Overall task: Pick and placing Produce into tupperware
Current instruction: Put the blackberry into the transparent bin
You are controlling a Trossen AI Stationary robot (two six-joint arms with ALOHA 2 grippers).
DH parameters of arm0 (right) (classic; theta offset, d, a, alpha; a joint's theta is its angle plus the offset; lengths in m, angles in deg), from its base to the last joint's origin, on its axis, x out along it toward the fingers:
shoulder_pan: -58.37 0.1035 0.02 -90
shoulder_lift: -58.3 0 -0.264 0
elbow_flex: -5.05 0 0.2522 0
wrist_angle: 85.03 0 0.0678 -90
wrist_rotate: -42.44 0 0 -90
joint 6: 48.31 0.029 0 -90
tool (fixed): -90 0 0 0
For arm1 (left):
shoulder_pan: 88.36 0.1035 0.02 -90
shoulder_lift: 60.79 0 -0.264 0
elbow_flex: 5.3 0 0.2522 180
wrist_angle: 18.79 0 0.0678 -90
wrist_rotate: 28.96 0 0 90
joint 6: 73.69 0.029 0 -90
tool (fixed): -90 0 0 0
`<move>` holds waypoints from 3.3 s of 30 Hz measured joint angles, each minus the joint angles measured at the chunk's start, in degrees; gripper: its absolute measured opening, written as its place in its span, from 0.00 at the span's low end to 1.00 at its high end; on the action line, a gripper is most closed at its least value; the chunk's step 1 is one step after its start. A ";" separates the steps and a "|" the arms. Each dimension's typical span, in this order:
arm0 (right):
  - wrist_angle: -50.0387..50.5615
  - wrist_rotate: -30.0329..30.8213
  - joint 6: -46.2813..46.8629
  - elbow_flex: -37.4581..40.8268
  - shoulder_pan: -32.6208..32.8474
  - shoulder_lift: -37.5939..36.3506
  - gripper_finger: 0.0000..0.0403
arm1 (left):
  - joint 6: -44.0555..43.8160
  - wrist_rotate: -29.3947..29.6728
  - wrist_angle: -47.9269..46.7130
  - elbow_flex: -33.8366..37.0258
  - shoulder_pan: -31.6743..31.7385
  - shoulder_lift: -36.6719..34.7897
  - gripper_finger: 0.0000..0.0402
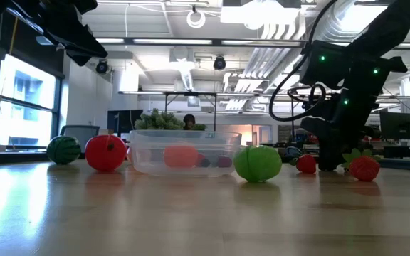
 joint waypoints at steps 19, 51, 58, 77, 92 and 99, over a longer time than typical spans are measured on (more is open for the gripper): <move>-0.64 0.59 -0.41 -0.26 -0.02 0.10 0.22 | 0.00 -0.01 0.00 -0.01 0.01 0.01 0.13; -12.32 -11.33 -43.94 -40.28 11.17 2.98 0.22 | -0.02 -0.01 0.00 0.00 0.01 0.02 0.13; -11.82 -16.25 -43.73 -39.58 10.81 14.47 0.22 | 0.00 -0.01 -0.02 0.00 0.00 0.02 0.13; -4.41 -15.51 -40.51 -39.54 7.77 28.48 0.22 | -0.02 -0.01 -0.02 0.00 0.01 0.02 0.13; -3.67 -12.92 -40.35 -39.54 7.10 28.47 0.31 | -0.01 0.00 0.00 -0.01 0.02 0.02 0.13; -3.78 -12.77 -40.51 -39.54 7.08 28.46 0.32 | -0.01 -0.01 0.00 0.00 0.01 0.02 0.13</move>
